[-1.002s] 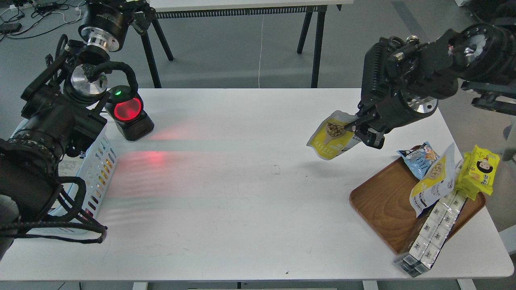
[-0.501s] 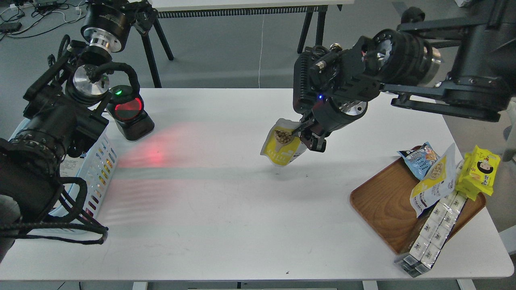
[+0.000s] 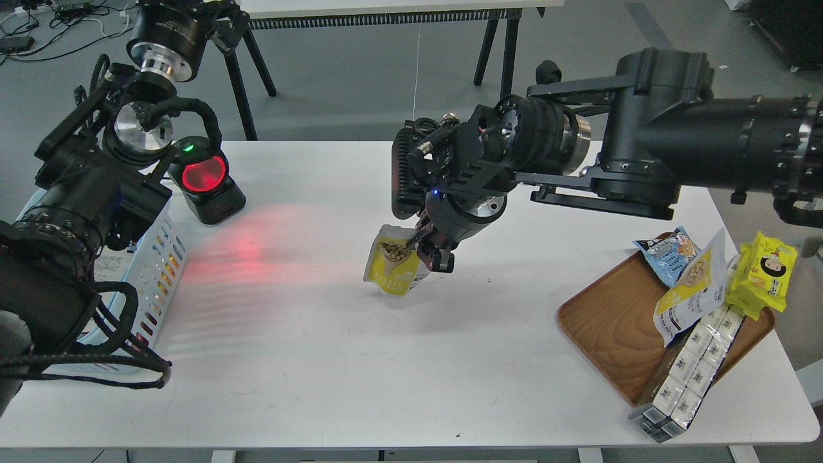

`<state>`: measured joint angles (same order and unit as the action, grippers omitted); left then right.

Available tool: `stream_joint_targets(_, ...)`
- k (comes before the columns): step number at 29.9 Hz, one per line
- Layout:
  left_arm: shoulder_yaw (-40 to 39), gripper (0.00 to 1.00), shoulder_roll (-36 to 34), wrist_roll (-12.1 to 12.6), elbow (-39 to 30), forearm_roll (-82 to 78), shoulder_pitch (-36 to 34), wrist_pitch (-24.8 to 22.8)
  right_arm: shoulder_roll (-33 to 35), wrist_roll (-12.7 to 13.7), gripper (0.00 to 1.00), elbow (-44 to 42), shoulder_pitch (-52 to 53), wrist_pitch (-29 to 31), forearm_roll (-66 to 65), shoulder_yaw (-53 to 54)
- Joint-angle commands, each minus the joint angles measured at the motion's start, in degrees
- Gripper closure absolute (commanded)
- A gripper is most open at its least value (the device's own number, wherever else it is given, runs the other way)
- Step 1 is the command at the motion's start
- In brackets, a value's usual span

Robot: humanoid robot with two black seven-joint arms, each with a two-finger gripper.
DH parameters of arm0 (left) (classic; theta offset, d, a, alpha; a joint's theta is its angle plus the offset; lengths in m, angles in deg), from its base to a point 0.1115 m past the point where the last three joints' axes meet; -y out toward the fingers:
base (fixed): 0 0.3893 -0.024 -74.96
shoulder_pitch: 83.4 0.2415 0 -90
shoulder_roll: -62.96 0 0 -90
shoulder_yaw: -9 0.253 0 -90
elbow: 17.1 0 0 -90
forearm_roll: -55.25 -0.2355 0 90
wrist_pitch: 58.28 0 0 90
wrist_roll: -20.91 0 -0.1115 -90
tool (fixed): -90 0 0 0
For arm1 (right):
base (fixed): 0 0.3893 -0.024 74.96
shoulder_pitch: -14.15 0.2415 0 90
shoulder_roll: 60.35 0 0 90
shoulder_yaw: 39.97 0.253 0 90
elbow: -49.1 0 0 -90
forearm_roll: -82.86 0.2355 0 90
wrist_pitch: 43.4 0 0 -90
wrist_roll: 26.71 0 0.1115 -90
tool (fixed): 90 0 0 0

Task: Scan snack and place in basket
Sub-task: 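Carry the yellow pouch toward the table center and lower it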

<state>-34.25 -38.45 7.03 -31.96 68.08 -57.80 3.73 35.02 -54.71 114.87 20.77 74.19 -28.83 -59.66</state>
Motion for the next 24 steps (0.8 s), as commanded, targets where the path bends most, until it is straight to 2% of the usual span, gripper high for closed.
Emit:
stream_joint_targets(1,0.0,0.0,-0.11,0.0,0.01,0.01,0.24,0.0,-2.29,0.0,1.0,-1.87,-0.91,0.01,-0.02,0.0)
stream_joint_targets(10,-0.08,0.0,0.15,0.0,0.01,0.01,0.25,0.0,-5.28,0.0,0.99,-3.8,-2.58,-0.08,-0.02,0.0)
stream_joint_targets(24,-0.09,0.0,0.33,-0.09,0.01,0.01,0.25,0.0,-5.37,0.0,0.94,-4.42,-2.4,-0.08,-0.11,0.0)
